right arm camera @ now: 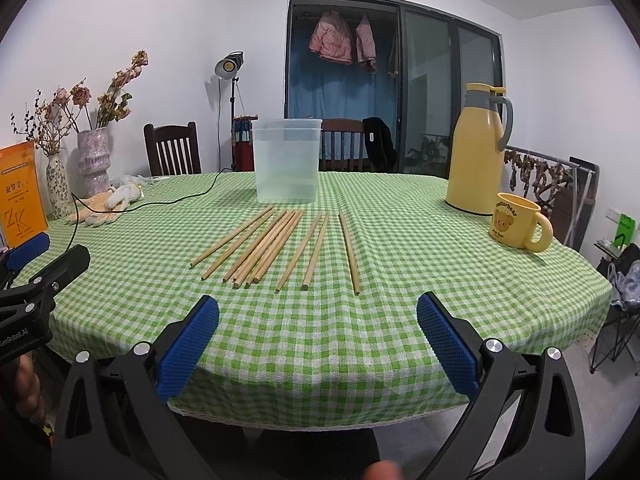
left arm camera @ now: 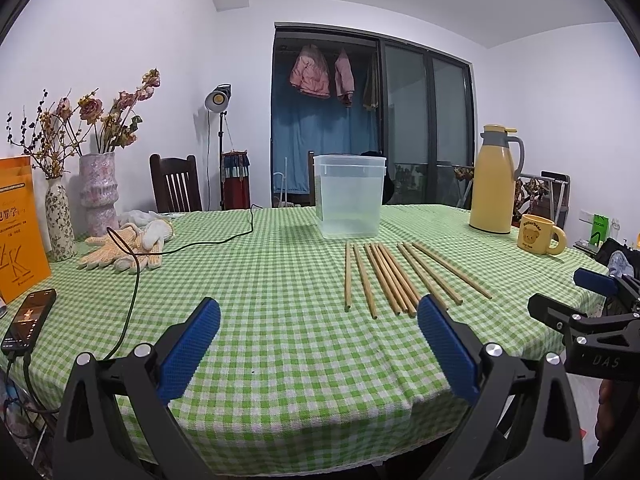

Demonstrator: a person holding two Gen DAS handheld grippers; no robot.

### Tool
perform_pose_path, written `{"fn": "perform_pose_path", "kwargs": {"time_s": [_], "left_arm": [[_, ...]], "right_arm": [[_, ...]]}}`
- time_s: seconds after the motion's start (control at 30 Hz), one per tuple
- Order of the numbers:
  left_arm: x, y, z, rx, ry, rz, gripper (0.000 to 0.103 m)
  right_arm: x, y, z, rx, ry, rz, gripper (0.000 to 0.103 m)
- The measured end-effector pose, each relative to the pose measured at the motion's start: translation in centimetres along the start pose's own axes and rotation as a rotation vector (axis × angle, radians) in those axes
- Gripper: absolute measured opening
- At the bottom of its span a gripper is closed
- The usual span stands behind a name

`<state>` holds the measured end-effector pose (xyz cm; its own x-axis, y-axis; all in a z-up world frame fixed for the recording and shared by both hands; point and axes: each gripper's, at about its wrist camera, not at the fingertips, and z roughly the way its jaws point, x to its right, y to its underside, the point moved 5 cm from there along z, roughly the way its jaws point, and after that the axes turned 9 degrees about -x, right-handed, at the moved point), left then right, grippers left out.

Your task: Organize utensils

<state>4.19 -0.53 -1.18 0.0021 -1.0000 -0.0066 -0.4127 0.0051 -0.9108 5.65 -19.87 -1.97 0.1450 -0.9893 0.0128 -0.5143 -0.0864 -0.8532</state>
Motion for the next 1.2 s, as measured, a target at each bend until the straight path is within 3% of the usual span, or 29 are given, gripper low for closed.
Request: {"fn": "perform_pose_path", "kwargs": {"time_s": [1.2], "left_arm": [[0.02,0.26,0.0,0.0,0.008,0.002,0.096]], "right_arm": [[-0.21,-0.08,-0.14,0.019,0.013,-0.015,0.095]]}}
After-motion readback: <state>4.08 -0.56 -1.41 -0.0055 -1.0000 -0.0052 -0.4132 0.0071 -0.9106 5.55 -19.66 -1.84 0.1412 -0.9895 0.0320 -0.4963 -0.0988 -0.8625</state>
